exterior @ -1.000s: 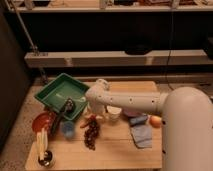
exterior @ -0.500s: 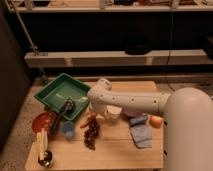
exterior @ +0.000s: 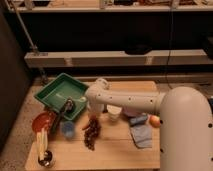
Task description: Place pepper in tray
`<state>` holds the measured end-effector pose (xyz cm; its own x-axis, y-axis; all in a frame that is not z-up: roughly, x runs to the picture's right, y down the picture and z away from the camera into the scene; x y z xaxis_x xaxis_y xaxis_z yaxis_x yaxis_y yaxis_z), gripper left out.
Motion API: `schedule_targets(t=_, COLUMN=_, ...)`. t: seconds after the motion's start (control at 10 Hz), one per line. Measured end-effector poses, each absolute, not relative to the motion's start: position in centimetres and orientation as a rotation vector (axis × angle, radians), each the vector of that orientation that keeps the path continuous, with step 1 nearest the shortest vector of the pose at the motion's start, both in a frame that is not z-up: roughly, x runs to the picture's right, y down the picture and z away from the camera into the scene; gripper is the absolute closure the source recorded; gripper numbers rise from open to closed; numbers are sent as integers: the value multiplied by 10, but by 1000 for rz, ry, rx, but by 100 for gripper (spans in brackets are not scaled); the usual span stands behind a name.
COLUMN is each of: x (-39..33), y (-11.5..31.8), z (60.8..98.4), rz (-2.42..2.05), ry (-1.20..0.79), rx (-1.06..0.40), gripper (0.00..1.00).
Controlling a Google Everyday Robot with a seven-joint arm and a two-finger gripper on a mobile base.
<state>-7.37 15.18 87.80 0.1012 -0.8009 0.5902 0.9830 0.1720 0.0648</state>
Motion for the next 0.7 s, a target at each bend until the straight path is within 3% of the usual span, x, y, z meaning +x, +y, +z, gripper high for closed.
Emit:
schedule_targets(t=0.3, x=-83, y=150, z=876, rz=-1378, ry=-591, rx=-390, gripper=74)
schedule_targets(t=0.7, x=-91, y=86, z=840, rz=-1373, ry=-581, rx=-323, gripper=74)
